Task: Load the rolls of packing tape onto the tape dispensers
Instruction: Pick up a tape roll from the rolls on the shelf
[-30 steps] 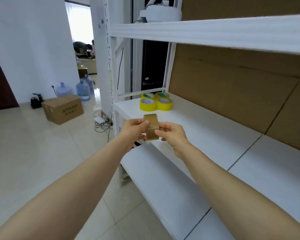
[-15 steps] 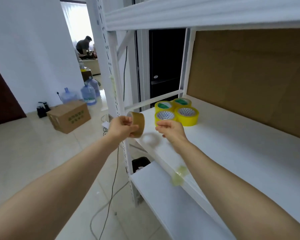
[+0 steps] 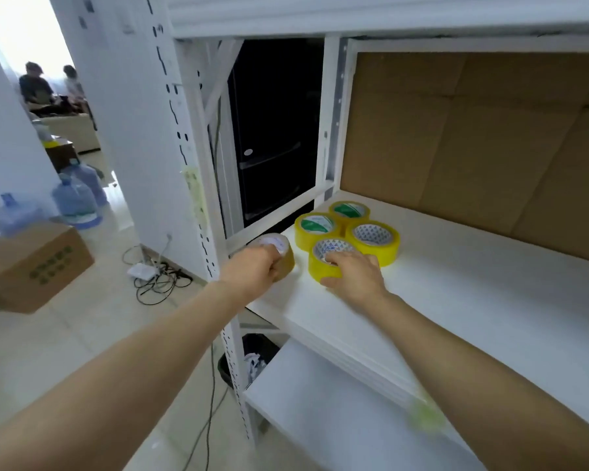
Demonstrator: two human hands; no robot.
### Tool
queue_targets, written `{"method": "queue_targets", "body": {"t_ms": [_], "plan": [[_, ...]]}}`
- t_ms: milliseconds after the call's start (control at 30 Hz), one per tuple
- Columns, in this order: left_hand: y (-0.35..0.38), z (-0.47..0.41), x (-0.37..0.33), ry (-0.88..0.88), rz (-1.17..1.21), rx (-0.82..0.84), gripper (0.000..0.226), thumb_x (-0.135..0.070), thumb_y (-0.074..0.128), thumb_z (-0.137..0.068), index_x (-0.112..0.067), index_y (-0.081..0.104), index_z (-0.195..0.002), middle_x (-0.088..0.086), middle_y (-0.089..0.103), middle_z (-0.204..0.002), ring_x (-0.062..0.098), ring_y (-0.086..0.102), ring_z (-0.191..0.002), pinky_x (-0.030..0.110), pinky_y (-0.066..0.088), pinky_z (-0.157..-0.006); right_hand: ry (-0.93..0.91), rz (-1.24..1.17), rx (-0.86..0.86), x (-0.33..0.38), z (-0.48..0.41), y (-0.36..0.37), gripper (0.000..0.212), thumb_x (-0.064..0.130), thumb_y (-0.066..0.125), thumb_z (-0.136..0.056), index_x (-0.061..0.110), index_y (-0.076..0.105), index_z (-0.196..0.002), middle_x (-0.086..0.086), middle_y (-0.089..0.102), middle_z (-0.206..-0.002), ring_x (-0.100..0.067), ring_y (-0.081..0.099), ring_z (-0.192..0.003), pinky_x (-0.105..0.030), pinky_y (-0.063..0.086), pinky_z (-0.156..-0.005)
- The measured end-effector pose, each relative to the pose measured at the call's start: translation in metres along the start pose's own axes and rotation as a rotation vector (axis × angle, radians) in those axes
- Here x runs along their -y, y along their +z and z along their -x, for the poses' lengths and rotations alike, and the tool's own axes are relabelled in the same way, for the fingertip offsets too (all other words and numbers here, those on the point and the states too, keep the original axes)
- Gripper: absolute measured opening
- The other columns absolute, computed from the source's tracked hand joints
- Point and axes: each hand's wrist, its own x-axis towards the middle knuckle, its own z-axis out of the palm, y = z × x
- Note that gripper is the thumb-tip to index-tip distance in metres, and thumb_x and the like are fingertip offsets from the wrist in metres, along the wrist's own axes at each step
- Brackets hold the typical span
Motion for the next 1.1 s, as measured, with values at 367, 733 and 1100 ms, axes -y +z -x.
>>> {"method": "queue_targets", "body": {"t_ms": [367,733,1100], "plan": [[0.011,-0.048,0.048,0.313,-0.166,0.130,0.022,-0.012,0.048,-0.088,-0.014,0.058,-0.108,0.006,0.056,-0.114,0.028,0.053,-0.113,0.034,0.047,-0.084,0.328,0.010,0.016,0.030,-0.008,0.009,0.031,0.031,0.057,-0.089,0.026,0.058,-0.119,-0.003,0.062,-0.120,-0.028,0.049,-0.117,-0.033,0.028,-0.094],[-0.020,-0.036,-0.080,0.040,1.357,0.427,0.019,-0.022,0.053,-0.091,-0.011,0.062,-0.078,0.007,0.061,-0.074,0.017,0.055,-0.064,0.023,0.048,-0.058,0.774,-1.646,-0.601,0.017,0.051,-0.047,0.038,0.013,0.037,-0.098,-0.010,0.050,-0.125,-0.026,0.058,-0.115,-0.030,0.057,-0.092,-0.037,0.049,-0.082],[-0.004,0.058,-0.284,0.506,1.317,0.621,0.029,0.010,0.056,-0.086,0.000,0.059,-0.112,0.000,0.062,-0.080,-0.008,0.061,-0.055,0.009,0.050,-0.062,0.691,-1.418,-0.844,-0.095,0.247,-0.134,0.023,0.008,0.044,-0.094,0.011,0.066,-0.088,-0.001,0.072,-0.079,-0.011,0.067,-0.076,-0.021,0.050,-0.074]]}}
